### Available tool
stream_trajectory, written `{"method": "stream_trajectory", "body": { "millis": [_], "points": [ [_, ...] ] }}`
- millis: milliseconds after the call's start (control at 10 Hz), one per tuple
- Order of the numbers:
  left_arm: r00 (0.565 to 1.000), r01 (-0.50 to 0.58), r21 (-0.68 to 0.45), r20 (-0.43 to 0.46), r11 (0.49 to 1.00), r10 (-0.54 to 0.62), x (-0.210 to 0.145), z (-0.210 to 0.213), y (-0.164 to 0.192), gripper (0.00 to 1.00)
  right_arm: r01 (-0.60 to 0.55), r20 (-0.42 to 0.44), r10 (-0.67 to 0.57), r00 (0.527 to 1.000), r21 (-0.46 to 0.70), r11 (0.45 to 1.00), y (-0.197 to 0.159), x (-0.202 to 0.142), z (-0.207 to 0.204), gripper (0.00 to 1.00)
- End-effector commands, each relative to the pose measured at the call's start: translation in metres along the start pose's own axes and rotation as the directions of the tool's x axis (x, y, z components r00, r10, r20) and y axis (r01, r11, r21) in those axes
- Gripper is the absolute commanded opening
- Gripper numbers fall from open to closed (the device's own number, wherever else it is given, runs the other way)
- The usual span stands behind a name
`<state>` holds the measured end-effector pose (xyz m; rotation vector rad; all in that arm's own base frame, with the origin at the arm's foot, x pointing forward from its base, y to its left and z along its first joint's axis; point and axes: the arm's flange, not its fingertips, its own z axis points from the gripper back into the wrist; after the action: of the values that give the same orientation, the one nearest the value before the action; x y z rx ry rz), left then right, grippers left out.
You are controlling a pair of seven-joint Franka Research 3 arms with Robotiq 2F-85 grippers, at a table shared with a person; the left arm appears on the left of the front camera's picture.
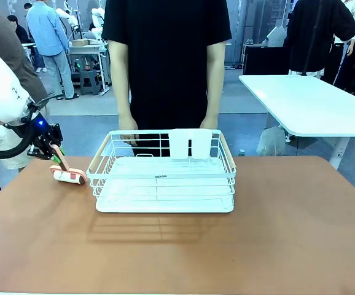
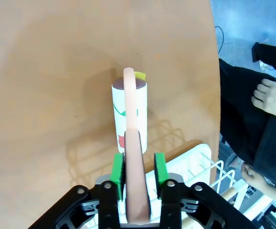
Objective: Clean the table.
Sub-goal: Place the Lint Roller down when the Dish drying rack is positioned in the middle of the table.
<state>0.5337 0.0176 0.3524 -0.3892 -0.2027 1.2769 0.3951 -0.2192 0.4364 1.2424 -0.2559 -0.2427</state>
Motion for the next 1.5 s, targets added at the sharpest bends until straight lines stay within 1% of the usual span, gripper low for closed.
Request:
{"method": "stream_trajectory", "body": {
  "millis": [0, 100, 200, 400, 500, 600, 800, 900, 1000, 1100, 1400],
  "points": [
    [1.0, 0.021, -0.008, -0.002, 1.0, -0.021, 0.001, 0.001, 0.004, 0.94, -0.021, 0.003, 0.021, 1.0, 0.018, 1.0, 0.002, 0.001, 0.001, 1.0],
    [1.0, 0.019, 0.0, -0.001, 1.0, -0.019, 0.0, 0.004, 0.003, 0.75, -0.021, 0.003, 0.021, 1.0, 0.018, 1.0, 0.002, 0.001, 0.001, 1.0],
    [1.0, 0.012, 0.022, 0.016, 1.0, -0.012, -0.002, 0.006, 0.004, 1.0, -0.021, 0.003, 0.021, 1.0, 0.018, 1.0, 0.002, 0.001, 0.001, 1.0],
    [1.0, -0.001, 0.103, 0.027, 0.995, -0.002, -0.009, 0.034, 0.002, 1.0, -0.021, 0.003, 0.021, 1.0, 0.018, 1.0, 0.002, 0.001, 0.001, 1.0],
    [0.998, -0.031, 0.15, 0.053, 0.988, 0.023, -0.013, 0.053, -0.001, 1.0, -0.021, 0.003, 0.021, 1.0, 0.018, 1.0, 0.002, 0.001, 0.001, 1.0],
    [0.998, -0.042, 0.215, 0.055, 0.976, 0.031, -0.019, 0.07, -0.005, 1.0, -0.021, 0.003, 0.021, 1.0, 0.018, 1.0, 0.002, 0.001, 0.001, 1.0],
    [0.999, -0.04, 0.301, 0.036, 0.953, 0.031, -0.03, 0.102, -0.01, 1.0, -0.021, 0.003, 0.021, 1.0, 0.018, 1.0, 0.002, 0.001, 0.001, 1.0],
    [0.999, -0.032, 0.302, 0.017, 0.953, 0.028, -0.027, 0.106, -0.013, 1.0, -0.021, 0.003, 0.021, 1.0, 0.018, 1.0, 0.002, 0.001, 0.001, 1.0],
    [0.999, -0.032, 0.274, 0.018, 0.961, 0.028, -0.02, 0.102, -0.014, 1.0, -0.021, 0.003, 0.021, 1.0, 0.018, 1.0, 0.002, 0.001, 0.001, 1.0],
    [0.999, -0.024, 0.273, 0.037, 0.962, 0.014, -0.03, 0.102, -0.003, 1.0, -0.021, 0.003, 0.021, 1.0, 0.018, 1.0, 0.002, 0.001, 0.001, 1.0],
    [0.999, -0.024, 0.273, 0.037, 0.962, 0.014, -0.03, 0.102, -0.003, 1.0, -0.021, 0.003, 0.021, 1.0, 0.018, 1.0, 0.002, 0.001, 0.001, 1.0]
  ]
}}
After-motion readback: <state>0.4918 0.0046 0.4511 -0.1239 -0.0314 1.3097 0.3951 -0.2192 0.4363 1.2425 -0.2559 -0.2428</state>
